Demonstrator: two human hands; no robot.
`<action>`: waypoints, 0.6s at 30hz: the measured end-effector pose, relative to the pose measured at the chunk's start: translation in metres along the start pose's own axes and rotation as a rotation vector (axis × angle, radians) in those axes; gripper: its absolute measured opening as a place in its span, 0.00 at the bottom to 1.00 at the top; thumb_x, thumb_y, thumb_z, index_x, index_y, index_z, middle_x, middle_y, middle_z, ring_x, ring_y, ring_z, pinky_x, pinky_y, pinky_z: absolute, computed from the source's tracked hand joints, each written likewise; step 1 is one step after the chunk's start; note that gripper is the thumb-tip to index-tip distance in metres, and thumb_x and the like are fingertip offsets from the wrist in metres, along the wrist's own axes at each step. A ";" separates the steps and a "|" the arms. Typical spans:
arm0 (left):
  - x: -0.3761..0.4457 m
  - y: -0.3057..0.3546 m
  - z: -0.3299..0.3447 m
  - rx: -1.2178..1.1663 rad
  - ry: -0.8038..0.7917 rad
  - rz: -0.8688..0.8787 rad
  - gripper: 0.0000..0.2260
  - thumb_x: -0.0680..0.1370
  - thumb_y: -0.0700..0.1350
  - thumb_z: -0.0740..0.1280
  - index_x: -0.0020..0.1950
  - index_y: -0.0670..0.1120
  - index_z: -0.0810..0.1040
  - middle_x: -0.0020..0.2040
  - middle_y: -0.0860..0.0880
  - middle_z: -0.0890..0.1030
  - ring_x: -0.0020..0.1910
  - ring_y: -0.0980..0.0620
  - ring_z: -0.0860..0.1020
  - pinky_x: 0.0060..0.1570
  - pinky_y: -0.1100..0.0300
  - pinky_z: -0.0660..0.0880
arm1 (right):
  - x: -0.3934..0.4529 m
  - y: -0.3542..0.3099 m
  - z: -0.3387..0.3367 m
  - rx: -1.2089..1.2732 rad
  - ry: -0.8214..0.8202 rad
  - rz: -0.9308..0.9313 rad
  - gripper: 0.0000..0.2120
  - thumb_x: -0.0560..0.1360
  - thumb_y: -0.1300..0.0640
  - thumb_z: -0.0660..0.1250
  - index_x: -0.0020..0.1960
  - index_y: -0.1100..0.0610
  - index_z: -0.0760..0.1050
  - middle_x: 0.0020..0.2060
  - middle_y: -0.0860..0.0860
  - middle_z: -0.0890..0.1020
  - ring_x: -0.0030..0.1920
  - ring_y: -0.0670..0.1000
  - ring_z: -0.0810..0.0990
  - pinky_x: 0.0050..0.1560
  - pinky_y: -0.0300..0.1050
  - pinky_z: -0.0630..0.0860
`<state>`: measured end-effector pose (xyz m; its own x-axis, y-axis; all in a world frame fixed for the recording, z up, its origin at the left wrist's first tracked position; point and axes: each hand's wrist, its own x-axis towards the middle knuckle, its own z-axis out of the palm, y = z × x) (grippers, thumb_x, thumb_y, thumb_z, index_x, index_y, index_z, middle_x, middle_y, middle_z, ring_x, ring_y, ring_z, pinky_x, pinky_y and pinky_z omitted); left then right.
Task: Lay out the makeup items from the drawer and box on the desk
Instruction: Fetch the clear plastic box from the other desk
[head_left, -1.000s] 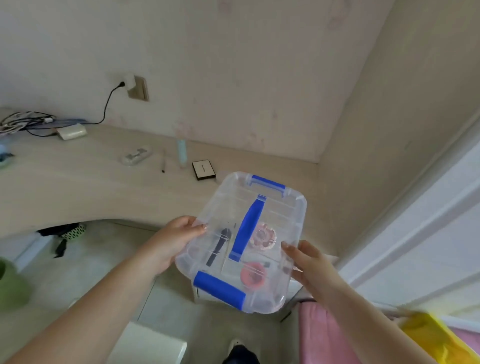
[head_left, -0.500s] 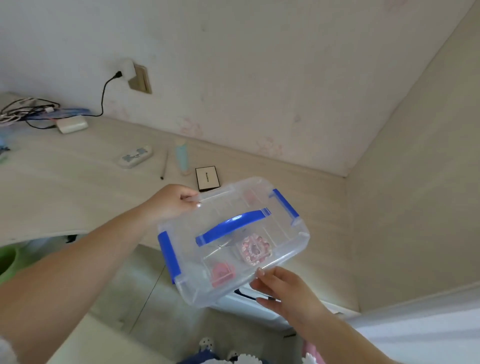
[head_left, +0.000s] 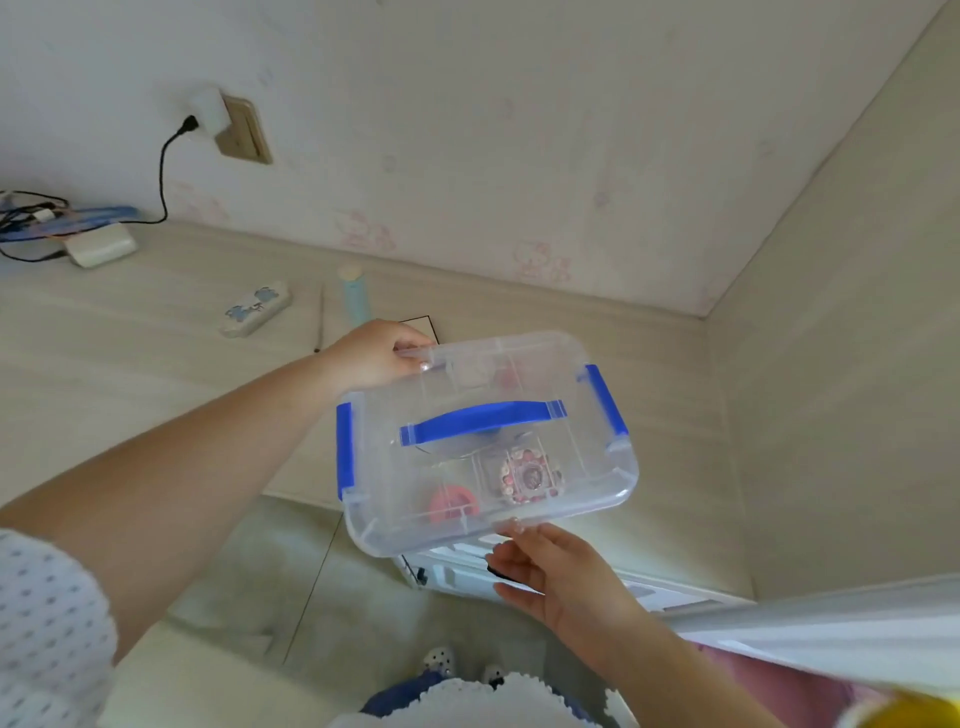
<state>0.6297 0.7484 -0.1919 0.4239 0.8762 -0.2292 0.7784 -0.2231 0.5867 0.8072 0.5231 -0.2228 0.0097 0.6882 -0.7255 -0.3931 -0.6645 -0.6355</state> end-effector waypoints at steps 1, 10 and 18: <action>0.001 0.000 0.000 0.003 -0.004 0.001 0.13 0.77 0.40 0.67 0.61 0.45 0.79 0.59 0.50 0.80 0.59 0.52 0.75 0.59 0.60 0.68 | 0.000 0.000 0.001 0.000 0.001 0.004 0.07 0.76 0.57 0.66 0.46 0.61 0.80 0.36 0.53 0.82 0.47 0.54 0.82 0.58 0.52 0.77; -0.048 -0.019 0.008 -0.163 0.265 -0.129 0.28 0.75 0.44 0.70 0.73 0.45 0.64 0.70 0.44 0.69 0.70 0.45 0.67 0.62 0.57 0.64 | -0.027 -0.084 -0.045 -0.548 0.091 -0.236 0.09 0.77 0.59 0.64 0.39 0.58 0.77 0.31 0.50 0.81 0.30 0.46 0.77 0.30 0.36 0.74; -0.098 -0.035 0.040 -0.615 0.161 -0.504 0.30 0.76 0.55 0.66 0.74 0.47 0.60 0.53 0.48 0.77 0.51 0.50 0.79 0.47 0.53 0.80 | 0.061 -0.130 -0.076 -1.138 0.467 -0.393 0.23 0.77 0.45 0.62 0.68 0.55 0.70 0.58 0.52 0.79 0.57 0.53 0.77 0.56 0.45 0.69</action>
<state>0.5793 0.6536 -0.2210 -0.0182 0.8701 -0.4926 0.4439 0.4485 0.7758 0.9287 0.6291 -0.2048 0.3551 0.8797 -0.3162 0.7068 -0.4740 -0.5251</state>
